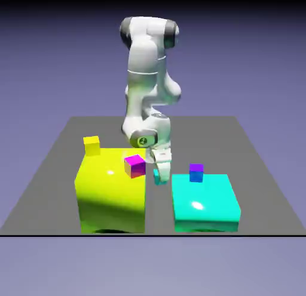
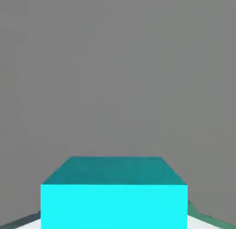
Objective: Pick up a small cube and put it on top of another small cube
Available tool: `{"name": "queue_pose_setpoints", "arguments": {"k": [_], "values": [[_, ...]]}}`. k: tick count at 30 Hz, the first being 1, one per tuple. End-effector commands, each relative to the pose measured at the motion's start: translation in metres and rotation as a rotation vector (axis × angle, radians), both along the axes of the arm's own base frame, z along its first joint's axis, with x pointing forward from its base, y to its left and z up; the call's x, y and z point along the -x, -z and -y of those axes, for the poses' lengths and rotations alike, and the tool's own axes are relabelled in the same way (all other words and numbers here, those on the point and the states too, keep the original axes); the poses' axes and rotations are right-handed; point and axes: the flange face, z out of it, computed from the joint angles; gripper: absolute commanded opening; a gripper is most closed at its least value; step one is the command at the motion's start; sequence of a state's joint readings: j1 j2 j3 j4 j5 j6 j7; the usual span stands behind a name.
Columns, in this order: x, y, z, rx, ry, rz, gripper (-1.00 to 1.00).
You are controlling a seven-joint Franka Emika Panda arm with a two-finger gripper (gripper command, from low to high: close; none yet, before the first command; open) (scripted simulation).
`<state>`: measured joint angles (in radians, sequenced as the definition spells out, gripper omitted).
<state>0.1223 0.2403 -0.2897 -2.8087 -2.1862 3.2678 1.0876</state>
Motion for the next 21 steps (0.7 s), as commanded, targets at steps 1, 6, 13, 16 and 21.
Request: {"name": "queue_pose_setpoints", "arguments": {"k": [1, 6, 13, 16, 21], "values": [[0.0, -0.002, -0.001, -0.003, -0.001, 0.002, -1.0], [0.002, -0.015, -0.002, -0.013, -0.003, 0.001, -1.0], [0.002, -0.033, 0.001, -0.007, -0.003, -0.015, -1.0], [0.001, -0.041, 0.003, 0.005, -0.001, -0.024, -1.0], [-0.017, -0.051, 0.012, 0.029, 0.054, 0.038, -1.0]]}}
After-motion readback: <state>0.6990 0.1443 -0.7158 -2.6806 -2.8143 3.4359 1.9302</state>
